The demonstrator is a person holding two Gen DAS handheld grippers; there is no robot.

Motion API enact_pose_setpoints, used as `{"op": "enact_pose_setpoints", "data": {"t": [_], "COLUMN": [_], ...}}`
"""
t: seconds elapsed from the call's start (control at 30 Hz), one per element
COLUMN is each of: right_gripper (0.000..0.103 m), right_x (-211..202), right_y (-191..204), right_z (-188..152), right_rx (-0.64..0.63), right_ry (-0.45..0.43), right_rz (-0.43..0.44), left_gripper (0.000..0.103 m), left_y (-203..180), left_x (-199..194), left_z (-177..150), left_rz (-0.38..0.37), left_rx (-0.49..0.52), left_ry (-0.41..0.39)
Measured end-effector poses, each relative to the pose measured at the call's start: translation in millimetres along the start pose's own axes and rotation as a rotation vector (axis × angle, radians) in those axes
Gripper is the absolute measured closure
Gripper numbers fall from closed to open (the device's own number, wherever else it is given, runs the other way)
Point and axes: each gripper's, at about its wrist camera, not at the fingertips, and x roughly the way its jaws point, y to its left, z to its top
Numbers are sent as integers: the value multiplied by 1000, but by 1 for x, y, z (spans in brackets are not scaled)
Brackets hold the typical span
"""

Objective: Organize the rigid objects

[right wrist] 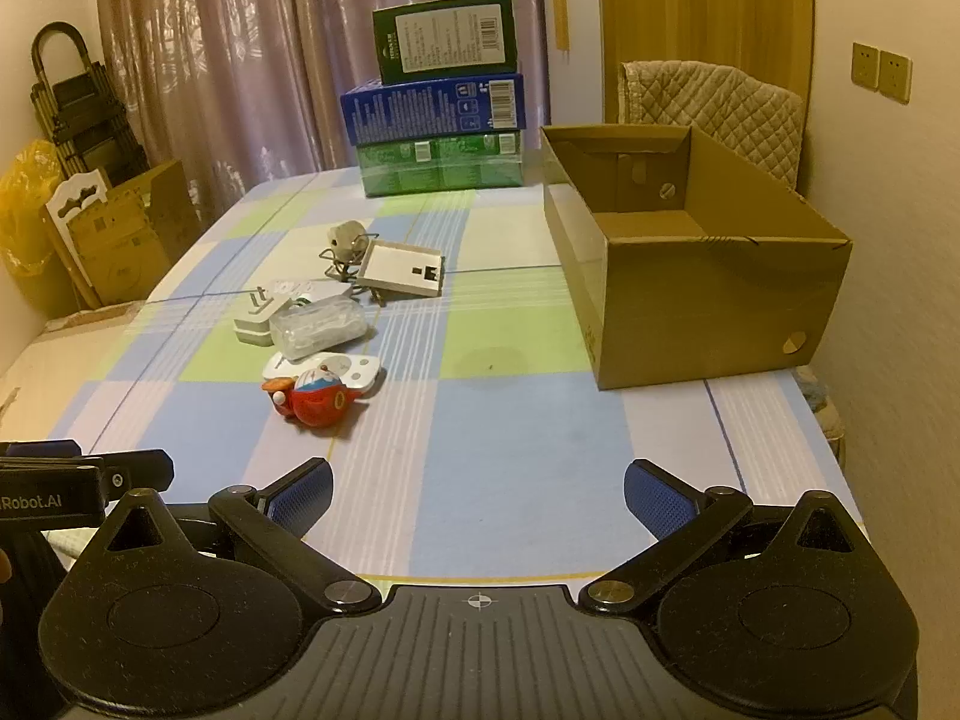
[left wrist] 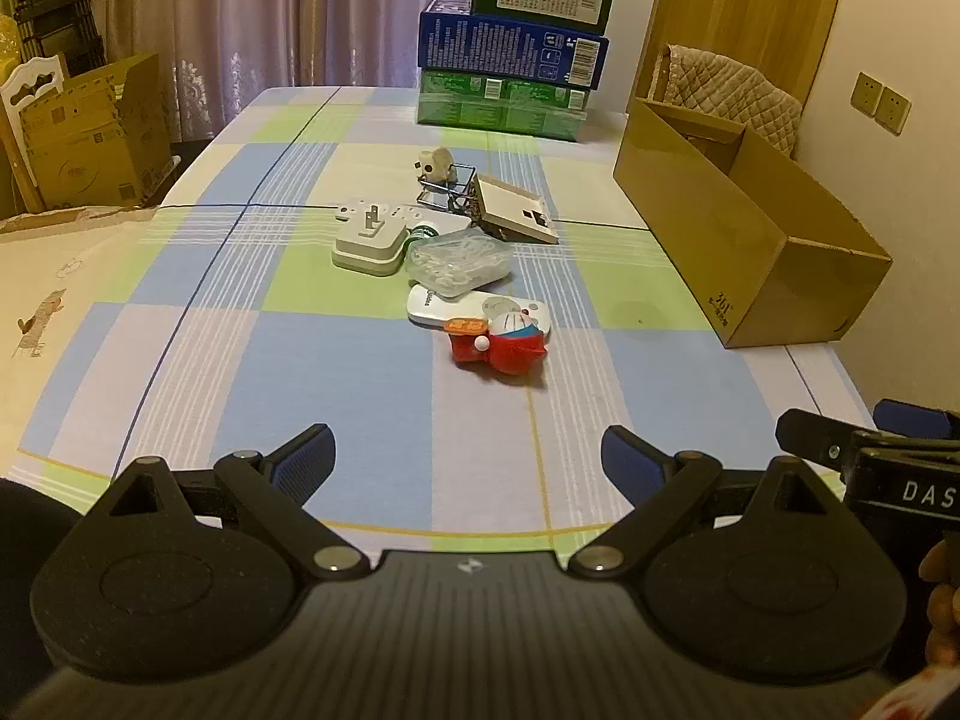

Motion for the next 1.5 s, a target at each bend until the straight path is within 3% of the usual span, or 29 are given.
{"op": "enact_pose_setpoints", "data": {"t": [1.5], "right_gripper": [2], "right_x": [1], "right_y": [2], "right_z": [-2], "right_rx": [-10], "right_ry": [14], "right_rz": [0], "left_gripper": [10], "left_y": [0], "left_x": [-2], "left_z": [1], "left_rz": [-8], "left_rx": [-16], "left_ry": [-7]}}
